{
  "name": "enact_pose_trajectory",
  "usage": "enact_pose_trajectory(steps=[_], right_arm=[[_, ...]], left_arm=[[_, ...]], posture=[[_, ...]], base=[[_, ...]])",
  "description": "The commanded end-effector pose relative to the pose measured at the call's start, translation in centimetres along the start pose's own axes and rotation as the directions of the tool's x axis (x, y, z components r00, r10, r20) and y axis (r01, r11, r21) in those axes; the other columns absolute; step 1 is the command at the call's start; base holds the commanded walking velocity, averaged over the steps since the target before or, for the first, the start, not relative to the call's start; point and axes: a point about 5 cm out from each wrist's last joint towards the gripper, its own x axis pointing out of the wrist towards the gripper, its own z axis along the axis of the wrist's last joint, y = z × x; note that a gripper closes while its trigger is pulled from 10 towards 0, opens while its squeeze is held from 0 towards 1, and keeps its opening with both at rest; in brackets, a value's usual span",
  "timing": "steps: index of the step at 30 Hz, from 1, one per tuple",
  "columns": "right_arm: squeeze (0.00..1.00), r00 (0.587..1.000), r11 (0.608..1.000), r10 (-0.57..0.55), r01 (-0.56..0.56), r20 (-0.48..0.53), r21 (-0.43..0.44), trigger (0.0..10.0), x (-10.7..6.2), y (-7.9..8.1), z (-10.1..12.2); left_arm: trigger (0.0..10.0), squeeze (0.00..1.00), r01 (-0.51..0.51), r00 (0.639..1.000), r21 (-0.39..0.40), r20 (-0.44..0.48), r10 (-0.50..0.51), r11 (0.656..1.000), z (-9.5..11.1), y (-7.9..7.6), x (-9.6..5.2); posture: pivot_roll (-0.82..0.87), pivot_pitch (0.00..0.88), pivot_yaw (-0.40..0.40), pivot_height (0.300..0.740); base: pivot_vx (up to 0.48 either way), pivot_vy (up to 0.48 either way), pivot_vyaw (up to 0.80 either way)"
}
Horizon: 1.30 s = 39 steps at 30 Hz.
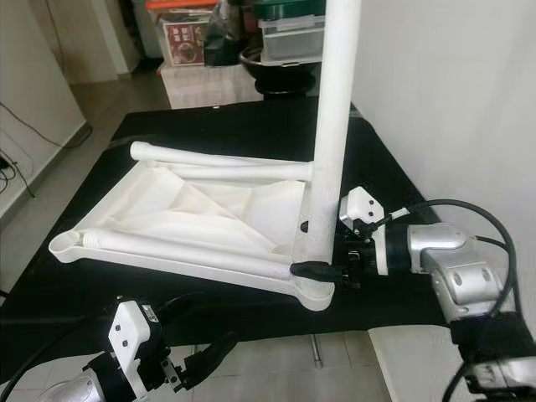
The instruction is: Building children table
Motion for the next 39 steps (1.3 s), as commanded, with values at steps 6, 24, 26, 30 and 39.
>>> enact_pose_trajectory(steps=[6, 24, 26, 30, 39], right_arm=[[0.00, 0.999, 0.999, -0.047, 0.047, 0.006, 0.022, 0.0, 2.1, -0.2, -0.8], [0.00, 0.926, 0.919, -0.368, 0.350, 0.082, 0.180, 0.0, 3.4, 2.7, -2.0], [0.00, 0.777, 0.769, -0.629, 0.622, 0.005, 0.151, 0.0, 3.8, 2.2, -2.4], [0.00, 0.623, 0.618, -0.781, 0.781, -0.038, 0.095, 0.0, 6.0, 4.8, -2.5], [0.00, 0.631, 0.618, -0.775, 0.767, -0.030, 0.172, 0.0, 8.7, 5.1, -1.9]], left_arm=[[10.0, 0.00, 0.037, 0.999, -0.010, -0.019, -0.037, 0.999, 0.0, -0.4, -0.3], [10.0, 0.00, 0.017, 1.000, -0.017, -0.022, -0.017, 1.000, 0.1, 0.0, -0.7], [10.0, 0.00, 0.000, 1.000, -0.012, -0.021, 0.000, 1.000, 0.1, 0.2, -0.7], [10.0, 0.00, -0.075, 0.997, 0.018, -0.022, 0.076, 0.997, 0.0, 0.9, -0.7], [10.0, 0.00, -0.206, 0.978, 0.071, -0.026, 0.208, 0.976, -0.1, 2.2, -0.7]], posture=[[0.02, 0.063, 0.031, 0.740], [-0.03, 0.084, 0.060, 0.740], [-0.03, 0.092, 0.073, 0.740], [-0.04, 0.086, 0.074, 0.740], [-0.01, 0.089, 0.085, 0.740]], base=[[0.000, 0.000, 0.00], [0.000, 0.000, 0.00], [0.000, 0.000, 0.00], [0.000, 0.000, 0.00], [0.000, 0.000, 0.00]])
